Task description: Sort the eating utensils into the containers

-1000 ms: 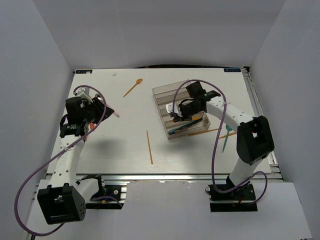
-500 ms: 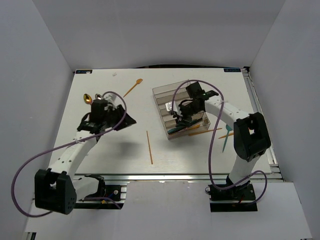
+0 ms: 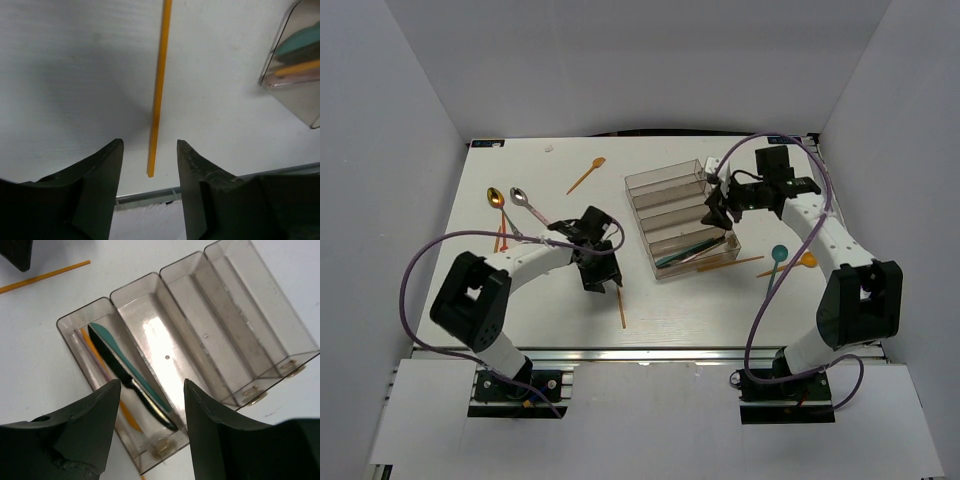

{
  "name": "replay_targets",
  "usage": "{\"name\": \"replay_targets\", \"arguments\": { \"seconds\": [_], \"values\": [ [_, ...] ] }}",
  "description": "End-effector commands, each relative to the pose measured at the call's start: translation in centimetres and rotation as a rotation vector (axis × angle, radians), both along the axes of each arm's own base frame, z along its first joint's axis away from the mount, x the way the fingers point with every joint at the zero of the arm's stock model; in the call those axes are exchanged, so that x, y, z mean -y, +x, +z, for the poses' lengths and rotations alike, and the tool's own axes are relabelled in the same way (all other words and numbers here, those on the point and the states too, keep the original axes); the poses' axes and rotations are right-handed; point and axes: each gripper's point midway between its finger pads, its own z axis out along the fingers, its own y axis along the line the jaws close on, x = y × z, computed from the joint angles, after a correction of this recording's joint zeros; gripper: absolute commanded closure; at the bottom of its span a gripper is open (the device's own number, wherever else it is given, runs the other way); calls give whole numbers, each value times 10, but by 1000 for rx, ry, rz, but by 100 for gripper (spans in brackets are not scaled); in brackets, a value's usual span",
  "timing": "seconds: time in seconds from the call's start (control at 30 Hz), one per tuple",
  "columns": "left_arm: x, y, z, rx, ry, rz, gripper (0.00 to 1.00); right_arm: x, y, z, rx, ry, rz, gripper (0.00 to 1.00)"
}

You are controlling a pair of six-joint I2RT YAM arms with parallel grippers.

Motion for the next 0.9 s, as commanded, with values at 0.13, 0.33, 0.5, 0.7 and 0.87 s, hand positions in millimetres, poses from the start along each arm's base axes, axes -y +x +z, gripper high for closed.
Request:
{"name": "replay_targets", "arguments": {
  "seconds": [0.13,0.33,0.5,0.7,0.87],
  "values": [
    [28,-3,2,-7,58,-34,40,13,-21,-9,-74,44,-47,40],
    [21,-14,-27,-96,184,-30,43,22,-21,-7,-78,51,-70,40],
    [6,-24,-42,-117,337,-59,47,31,-17,-3,-78,61,-93,40],
    [-8,-33,-53,-123,410,-66,79,40,-17,-2,-87,67,-124,40],
    [-13,-25,-43,-65,429,-58,100,45,-21,-5,-97,66,-141,40]
  ]
}}
